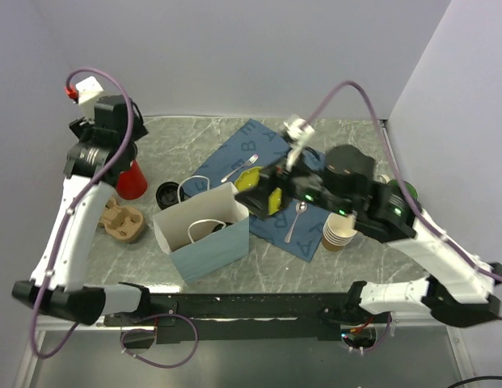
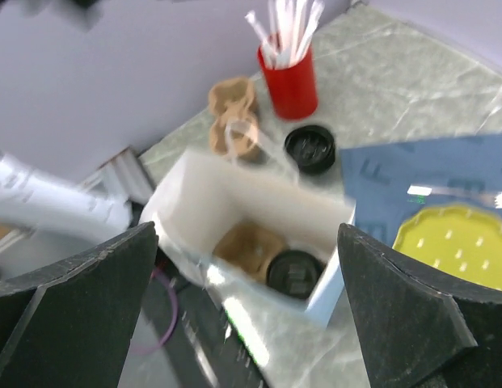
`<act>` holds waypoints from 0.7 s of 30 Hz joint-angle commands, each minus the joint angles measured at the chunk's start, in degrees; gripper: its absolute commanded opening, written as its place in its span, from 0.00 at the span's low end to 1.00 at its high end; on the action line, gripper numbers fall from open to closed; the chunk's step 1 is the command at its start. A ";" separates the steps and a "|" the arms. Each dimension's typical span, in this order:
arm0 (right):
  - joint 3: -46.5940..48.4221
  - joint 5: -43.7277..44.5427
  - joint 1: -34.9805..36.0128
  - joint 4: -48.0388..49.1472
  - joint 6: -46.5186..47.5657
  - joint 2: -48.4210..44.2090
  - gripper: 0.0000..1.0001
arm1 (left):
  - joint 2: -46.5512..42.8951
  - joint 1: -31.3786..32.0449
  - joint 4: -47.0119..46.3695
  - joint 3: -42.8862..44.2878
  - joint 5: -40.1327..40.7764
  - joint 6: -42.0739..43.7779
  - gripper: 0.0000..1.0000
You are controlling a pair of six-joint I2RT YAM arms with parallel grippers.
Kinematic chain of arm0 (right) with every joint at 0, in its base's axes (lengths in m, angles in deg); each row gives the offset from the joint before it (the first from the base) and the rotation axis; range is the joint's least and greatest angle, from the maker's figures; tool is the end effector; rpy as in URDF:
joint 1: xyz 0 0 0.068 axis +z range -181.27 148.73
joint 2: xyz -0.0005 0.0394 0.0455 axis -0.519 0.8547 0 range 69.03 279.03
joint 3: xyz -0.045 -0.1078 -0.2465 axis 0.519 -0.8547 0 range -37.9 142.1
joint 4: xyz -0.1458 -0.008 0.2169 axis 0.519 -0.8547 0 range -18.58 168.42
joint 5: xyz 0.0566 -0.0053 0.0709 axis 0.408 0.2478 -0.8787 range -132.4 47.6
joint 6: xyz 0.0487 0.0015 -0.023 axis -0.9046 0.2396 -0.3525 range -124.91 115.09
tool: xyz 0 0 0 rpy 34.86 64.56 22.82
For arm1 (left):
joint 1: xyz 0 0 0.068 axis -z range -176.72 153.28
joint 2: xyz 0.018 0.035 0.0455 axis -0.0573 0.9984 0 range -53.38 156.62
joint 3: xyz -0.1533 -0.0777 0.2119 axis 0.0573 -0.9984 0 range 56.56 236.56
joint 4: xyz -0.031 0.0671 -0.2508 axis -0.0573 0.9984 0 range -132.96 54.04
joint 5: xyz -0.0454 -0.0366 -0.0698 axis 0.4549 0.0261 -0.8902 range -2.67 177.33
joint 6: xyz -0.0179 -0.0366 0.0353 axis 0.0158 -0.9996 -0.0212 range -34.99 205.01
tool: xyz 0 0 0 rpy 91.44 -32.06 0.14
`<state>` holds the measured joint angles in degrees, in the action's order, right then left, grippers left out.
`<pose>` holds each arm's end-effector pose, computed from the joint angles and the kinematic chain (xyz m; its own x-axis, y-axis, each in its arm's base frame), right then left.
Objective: Pack the takeout coffee
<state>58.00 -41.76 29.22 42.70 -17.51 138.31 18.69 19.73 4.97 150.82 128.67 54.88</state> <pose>0.1120 0.1973 0.5066 -0.2647 -0.0247 -0.9640 -0.8270 0.5200 0.2138 0.2307 -0.0436 0.4691 -0.1803 -0.3397 -0.9231 -0.5187 0.8302 -0.2042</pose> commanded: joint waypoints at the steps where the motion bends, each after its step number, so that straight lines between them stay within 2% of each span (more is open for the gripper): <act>1: -7.64 -4.41 -0.20 2.50 -1.73 -9.49 1.00 | 3.06 -11.74 2.08 1.29 -2.73 -9.66 0.81; 4: -13.62 -7.93 -0.20 4.34 2.04 -15.65 1.00 | 2.64 -20.10 0.61 -3.26 -8.79 -14.16 0.75; 6: -16.52 -8.03 -0.20 4.96 4.59 -19.08 1.00 | 2.20 -23.20 -2.63 -5.56 -10.75 -15.21 0.73; 13: -16.97 -8.29 -0.28 2.94 8.55 -22.08 0.96 | 1.93 -34.97 -15.30 -15.58 -23.40 -20.75 0.61; 14: -17.06 -8.03 -0.28 2.68 8.56 -22.08 0.96 | 2.54 -35.60 -15.75 -15.77 -24.80 -21.45 0.56; 16: -17.15 -7.42 -0.20 2.24 8.64 -22.43 0.96 | 5.16 -36.66 -16.02 -14.90 -26.40 -21.73 0.54; 21: -19.08 -6.18 -0.28 2.85 9.00 -23.05 0.96 | 9.74 -37.27 -17.42 -12.87 -25.52 -20.14 0.57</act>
<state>40.21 -49.17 29.22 44.14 -9.79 115.73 25.73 -17.08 -7.10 135.32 105.90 35.60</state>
